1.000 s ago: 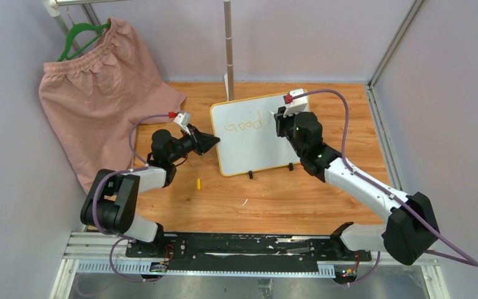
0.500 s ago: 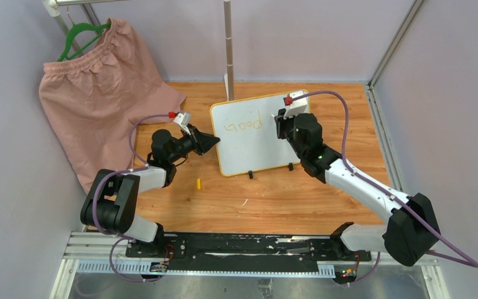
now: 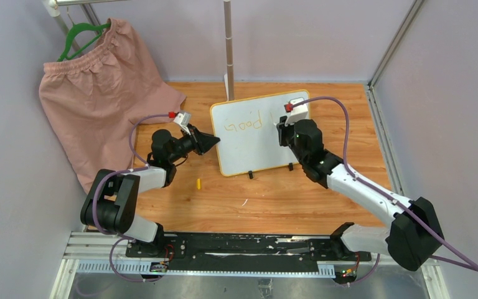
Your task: Write a sentence on the whiteboard
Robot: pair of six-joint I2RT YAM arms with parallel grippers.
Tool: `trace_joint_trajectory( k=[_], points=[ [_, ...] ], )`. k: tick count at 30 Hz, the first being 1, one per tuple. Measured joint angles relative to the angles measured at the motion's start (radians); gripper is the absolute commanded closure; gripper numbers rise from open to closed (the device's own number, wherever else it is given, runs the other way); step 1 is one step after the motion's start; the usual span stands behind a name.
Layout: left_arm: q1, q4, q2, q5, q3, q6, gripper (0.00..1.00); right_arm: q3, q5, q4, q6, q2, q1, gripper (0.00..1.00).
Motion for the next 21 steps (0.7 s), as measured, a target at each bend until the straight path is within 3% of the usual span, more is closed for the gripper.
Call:
trace_joint_trajectory(
  k=[13, 21],
  points=[
    [0.0, 0.0, 0.0, 0.0, 0.0, 0.0, 0.95, -0.005, 0.063, -0.05, 0.0, -0.024, 0.002, 1.0],
    [0.0, 0.0, 0.0, 0.0, 0.0, 0.0, 0.93, -0.005, 0.0, -0.023, 0.0, -0.072, 0.03, 1.0]
  ],
)
